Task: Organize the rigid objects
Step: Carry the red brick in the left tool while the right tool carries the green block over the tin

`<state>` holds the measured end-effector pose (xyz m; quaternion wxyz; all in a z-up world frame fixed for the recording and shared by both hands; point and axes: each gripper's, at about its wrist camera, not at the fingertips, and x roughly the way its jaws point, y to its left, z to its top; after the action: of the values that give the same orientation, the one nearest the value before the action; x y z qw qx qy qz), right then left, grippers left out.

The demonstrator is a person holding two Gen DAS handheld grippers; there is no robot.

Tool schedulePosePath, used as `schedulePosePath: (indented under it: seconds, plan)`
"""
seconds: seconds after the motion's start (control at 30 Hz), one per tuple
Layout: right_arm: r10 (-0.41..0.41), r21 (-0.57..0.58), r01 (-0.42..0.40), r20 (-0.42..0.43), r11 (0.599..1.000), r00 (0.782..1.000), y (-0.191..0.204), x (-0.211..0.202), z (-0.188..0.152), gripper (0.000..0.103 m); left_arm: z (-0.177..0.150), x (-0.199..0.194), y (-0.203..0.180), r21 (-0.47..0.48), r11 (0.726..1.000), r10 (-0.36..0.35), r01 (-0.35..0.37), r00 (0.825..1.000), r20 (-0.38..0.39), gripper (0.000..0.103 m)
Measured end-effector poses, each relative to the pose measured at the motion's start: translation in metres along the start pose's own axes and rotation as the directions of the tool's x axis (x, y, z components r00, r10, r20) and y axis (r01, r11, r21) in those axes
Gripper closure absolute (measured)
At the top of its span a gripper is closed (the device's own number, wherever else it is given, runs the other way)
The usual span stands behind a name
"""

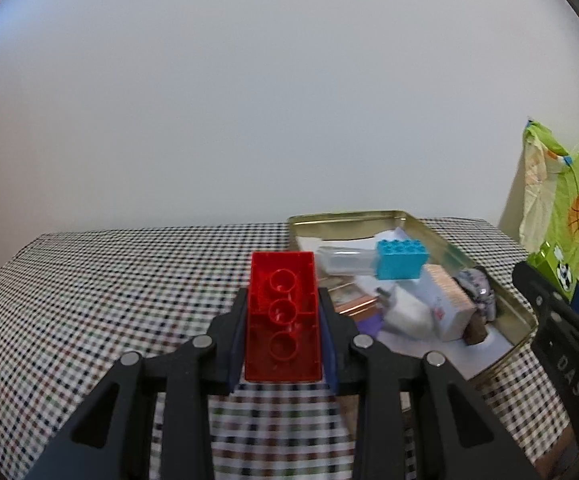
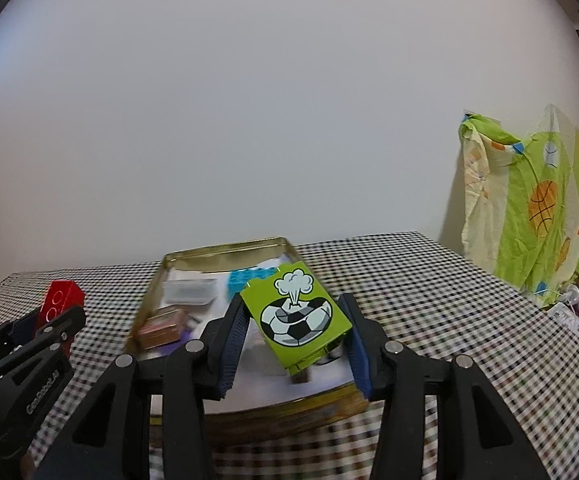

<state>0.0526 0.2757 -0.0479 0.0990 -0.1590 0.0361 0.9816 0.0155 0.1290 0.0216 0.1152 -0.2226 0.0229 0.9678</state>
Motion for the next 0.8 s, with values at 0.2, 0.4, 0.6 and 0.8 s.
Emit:
schedulePosePath:
  seconds: [0.2,0.4,0.6,0.8]
  plan:
    - [0.004,-0.016,-0.004,-0.002,1.000,1.000,-0.018,0.009,0.017,0.054,0.007,0.013,-0.027,0.000,1.000,-0.031,0.031,0.999,-0.027,0.073]
    - [0.010,-0.046,-0.011,-0.012,0.999,1.000,-0.022,0.028,0.024,0.054,0.011,0.022,-0.049,0.014,0.999,-0.038,0.038,0.999,-0.040,0.073]
    - [0.011,-0.030,-0.012,-0.019,0.999,1.000,-0.031,0.046,0.030,0.054,0.014,0.035,-0.057,0.005,1.000,-0.031,0.031,0.998,-0.062,0.073]
    - [0.009,-0.007,-0.009,-0.034,1.000,0.999,-0.036,0.056,0.031,0.054,0.014,0.044,-0.063,0.014,1.000,-0.021,0.022,0.996,-0.084,0.073]
